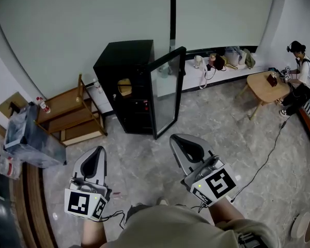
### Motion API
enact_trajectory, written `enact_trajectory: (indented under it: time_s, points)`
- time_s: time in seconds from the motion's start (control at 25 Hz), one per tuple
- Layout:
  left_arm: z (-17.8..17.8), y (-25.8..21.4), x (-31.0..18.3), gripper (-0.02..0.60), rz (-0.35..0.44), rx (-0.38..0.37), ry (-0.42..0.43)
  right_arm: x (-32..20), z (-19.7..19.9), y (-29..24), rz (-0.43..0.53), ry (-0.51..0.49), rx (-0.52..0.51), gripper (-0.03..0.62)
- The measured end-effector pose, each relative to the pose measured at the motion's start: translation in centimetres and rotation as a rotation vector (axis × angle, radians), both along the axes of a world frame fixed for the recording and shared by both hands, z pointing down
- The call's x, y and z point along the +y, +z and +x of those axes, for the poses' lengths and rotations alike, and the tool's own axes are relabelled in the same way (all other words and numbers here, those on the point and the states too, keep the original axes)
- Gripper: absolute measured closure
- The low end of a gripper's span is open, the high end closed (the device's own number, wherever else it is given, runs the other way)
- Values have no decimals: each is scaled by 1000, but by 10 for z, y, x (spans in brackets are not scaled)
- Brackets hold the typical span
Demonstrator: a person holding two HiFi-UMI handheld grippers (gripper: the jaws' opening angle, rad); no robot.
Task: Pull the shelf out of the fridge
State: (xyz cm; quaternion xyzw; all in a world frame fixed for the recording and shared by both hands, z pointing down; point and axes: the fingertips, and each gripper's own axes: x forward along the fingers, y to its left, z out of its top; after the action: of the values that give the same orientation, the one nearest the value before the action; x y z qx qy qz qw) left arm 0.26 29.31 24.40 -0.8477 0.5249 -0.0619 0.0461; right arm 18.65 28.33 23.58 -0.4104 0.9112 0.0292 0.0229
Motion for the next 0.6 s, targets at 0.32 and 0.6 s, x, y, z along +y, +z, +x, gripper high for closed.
enact_trajectory:
  time_s: [0.32,0.6]
  points:
    - [10,-8,9,575,42,-44,5,4,3,6,-8,-6,-1,597]
    - [5,-6,8,575,22,-40,-13,5,-4,5,-15,-27,-14,597]
